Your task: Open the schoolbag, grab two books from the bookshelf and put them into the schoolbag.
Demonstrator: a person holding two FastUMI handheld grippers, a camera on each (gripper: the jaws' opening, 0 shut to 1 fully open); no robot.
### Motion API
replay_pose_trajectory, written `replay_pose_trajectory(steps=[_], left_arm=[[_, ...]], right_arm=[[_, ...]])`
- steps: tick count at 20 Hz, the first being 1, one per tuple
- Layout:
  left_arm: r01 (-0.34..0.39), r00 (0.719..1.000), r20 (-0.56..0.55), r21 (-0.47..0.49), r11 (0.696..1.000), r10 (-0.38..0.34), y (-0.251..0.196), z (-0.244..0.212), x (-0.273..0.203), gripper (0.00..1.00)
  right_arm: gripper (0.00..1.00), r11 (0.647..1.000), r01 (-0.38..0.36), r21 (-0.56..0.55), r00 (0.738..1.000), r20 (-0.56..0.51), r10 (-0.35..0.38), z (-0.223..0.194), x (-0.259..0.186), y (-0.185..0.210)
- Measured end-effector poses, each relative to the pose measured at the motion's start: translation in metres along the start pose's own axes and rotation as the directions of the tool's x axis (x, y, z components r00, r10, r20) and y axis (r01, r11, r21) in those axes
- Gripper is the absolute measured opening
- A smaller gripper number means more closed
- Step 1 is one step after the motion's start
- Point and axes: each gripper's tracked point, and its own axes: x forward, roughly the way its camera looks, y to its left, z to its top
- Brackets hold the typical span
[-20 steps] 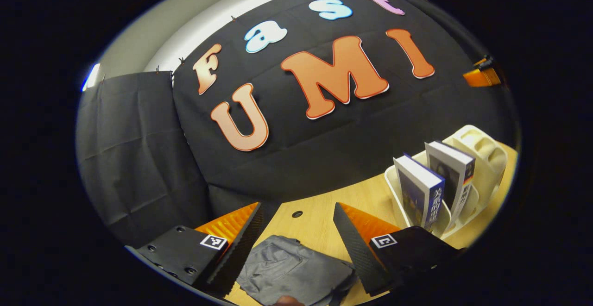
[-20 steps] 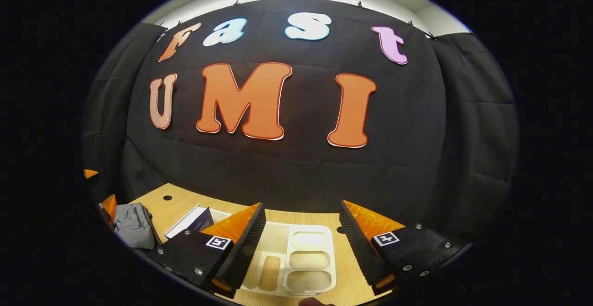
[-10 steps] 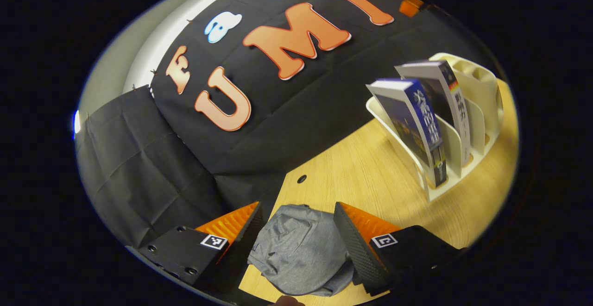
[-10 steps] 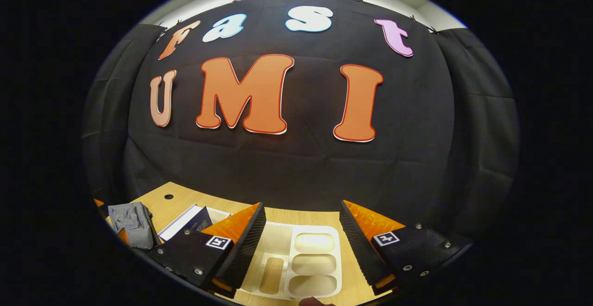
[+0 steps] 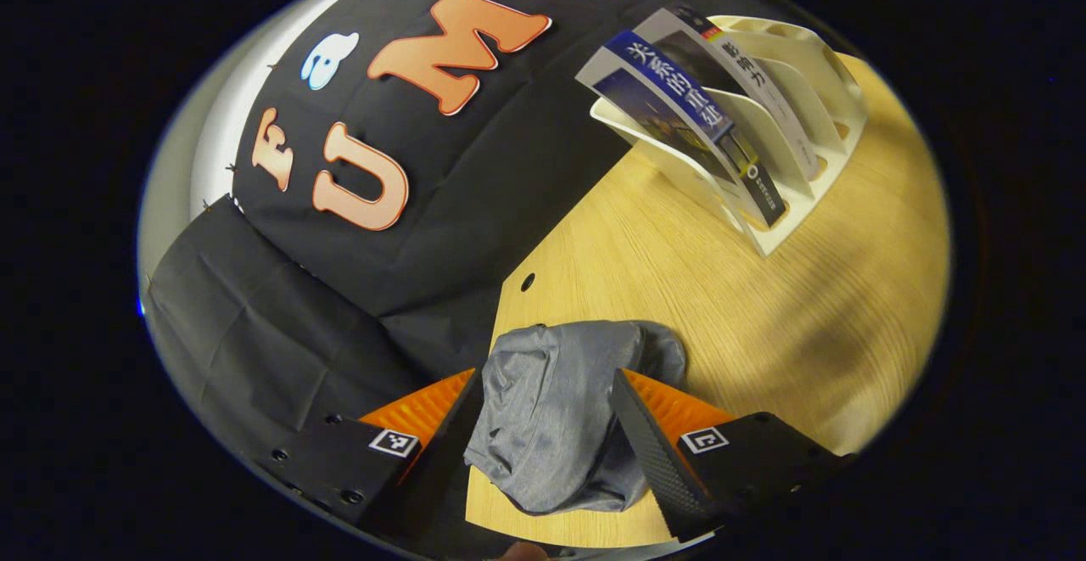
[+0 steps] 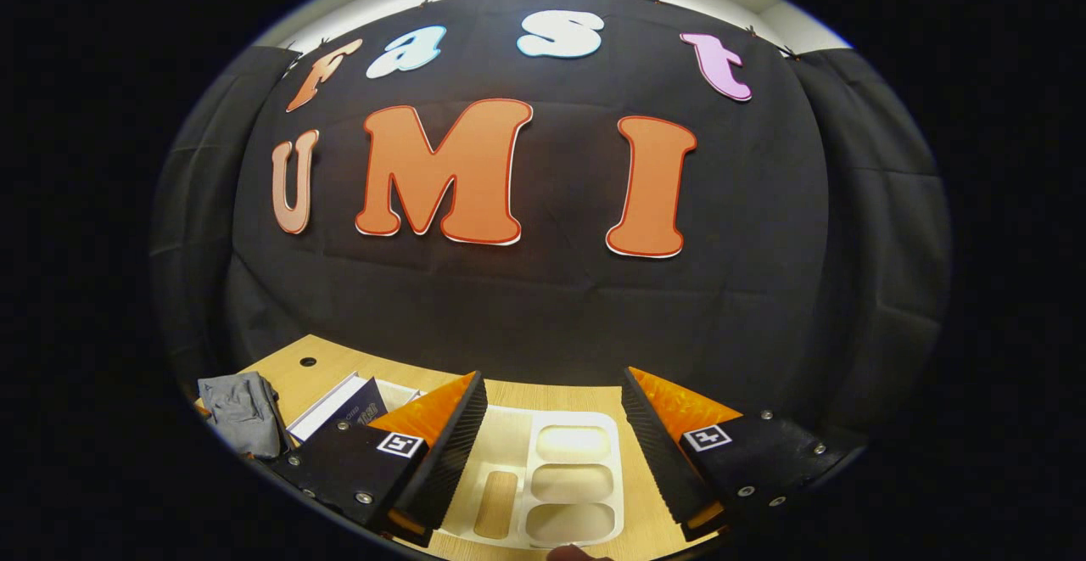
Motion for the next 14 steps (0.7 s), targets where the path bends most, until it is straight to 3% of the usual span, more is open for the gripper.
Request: replay_pose_trajectory(steps=[5,12,14], left_arm=[[0.018,0.996,-0.087,0.069,0.997,-0.012,-0.011,-0.037,0.006,0.96],[-0.107,0.984,-0.134,0.098,0.989,0.120,0.025,-0.052,0.015,0.93],[-0.106,0.981,-0.153,0.088,0.990,0.119,0.028,-0.057,0.023,0.83]], right_arm=[[0.95,1.000,0.005,-0.004,1.000,0.006,-0.004,0.001,-0.002,-0.002],[0.95,1.000,-0.009,0.012,1.000,0.015,0.009,0.005,-0.003,-0.001],[0.95,1.000,-0.012,0.015,1.000,0.022,0.012,0.009,-0.005,-0.002]])
